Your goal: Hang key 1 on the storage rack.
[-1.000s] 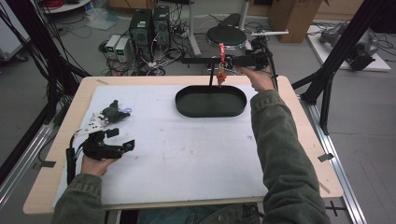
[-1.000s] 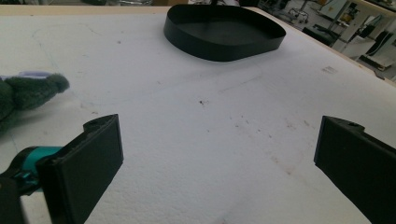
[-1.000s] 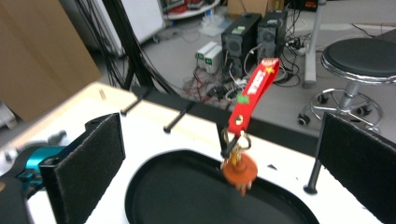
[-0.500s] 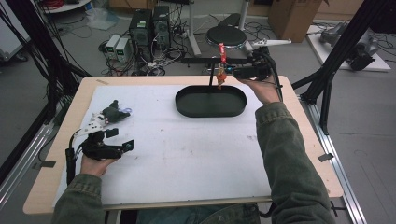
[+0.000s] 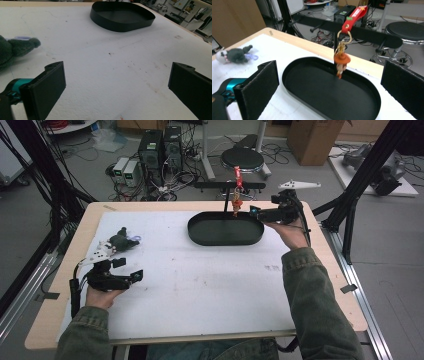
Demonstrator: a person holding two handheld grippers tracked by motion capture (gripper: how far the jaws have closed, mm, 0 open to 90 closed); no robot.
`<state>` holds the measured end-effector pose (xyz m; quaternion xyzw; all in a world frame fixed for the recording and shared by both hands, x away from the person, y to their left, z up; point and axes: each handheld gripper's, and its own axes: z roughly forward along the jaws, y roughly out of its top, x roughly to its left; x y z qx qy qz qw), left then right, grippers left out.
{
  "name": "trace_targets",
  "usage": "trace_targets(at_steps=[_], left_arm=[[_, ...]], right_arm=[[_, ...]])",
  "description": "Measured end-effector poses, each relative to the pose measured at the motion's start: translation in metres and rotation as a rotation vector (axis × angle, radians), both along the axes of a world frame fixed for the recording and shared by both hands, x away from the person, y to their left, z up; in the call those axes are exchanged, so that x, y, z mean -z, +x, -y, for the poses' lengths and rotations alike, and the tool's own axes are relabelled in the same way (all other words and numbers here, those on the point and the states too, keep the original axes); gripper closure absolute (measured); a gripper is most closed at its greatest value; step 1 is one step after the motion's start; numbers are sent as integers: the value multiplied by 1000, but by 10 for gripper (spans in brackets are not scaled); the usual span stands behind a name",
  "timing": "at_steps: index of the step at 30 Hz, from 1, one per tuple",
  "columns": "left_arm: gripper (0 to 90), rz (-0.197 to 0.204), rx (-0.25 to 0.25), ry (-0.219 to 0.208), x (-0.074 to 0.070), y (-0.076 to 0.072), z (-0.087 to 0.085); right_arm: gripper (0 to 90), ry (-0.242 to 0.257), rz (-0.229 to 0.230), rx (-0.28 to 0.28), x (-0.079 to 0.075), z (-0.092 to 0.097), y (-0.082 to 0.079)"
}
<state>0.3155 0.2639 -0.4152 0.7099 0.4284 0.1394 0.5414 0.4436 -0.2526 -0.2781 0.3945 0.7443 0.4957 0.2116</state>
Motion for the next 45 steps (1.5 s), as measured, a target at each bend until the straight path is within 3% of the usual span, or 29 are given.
trace_targets(at_steps=[3,7,28,34,39,45], left_arm=[[17,-8,-2,-3,0,0,0],[17,-5,-8,-8,-1,-1,-1],[17,-13,-44,7,-3,-2,-2],[17,-15,-52,13,-2,-2,-2],[17,-20,-59,5,-3,-3,-3],[17,-22,-61,9,-3,-3,-2]], right_arm=[[4,-14,-9,-2,11,2,-8],[4,4,-11,-19,23,5,-18],[4,-8,-4,4,67,23,-54],[4,-32,-1,-1,85,26,-66],[4,-18,12,1,105,32,-79],[4,-1,-7,34,124,43,-88]])
